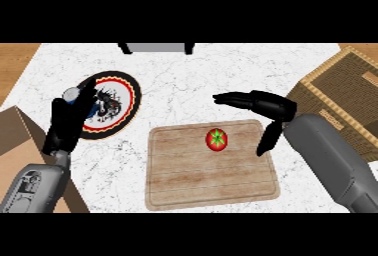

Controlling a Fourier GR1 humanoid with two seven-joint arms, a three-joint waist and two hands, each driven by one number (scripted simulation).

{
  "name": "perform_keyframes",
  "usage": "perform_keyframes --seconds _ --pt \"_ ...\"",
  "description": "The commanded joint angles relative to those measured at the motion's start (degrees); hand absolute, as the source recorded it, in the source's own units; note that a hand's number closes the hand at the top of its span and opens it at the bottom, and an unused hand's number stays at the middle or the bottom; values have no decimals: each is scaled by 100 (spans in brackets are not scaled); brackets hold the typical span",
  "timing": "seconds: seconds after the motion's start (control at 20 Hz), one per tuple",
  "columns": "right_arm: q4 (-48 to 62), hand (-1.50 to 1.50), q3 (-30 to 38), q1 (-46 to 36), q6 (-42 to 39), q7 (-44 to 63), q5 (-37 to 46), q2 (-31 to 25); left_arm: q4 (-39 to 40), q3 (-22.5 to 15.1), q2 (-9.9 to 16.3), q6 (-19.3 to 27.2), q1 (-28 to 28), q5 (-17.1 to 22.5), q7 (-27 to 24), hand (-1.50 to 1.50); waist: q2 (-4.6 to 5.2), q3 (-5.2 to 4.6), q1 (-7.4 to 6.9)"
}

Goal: Pick the tomato from the cutting board and place it in the basket

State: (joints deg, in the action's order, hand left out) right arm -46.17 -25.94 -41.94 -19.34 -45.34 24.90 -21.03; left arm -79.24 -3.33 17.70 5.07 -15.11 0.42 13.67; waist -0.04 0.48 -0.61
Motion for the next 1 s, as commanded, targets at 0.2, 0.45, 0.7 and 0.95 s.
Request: perform_keyframes --seconds 0.2,0.45,0.7,0.95 --pt "-57 -150 31 209 -65 -165 315 451 312 130 -39 -132 248 -127 -262 0 10 -48 34" --pt "10 -150 215 313 -98 -272 533 547 -178 232 -94 -156 263 -108 69 0 7 -47 27" --pt "198 -150 329 188 -238 -254 723 522 75 156 -218 -73 265 -333 -195 0 12 -47 28" --pt "585 -150 249 34 23 -20 1019 1021 44 159 -274 -116 313 -284 -177 0 20 -46 -8"
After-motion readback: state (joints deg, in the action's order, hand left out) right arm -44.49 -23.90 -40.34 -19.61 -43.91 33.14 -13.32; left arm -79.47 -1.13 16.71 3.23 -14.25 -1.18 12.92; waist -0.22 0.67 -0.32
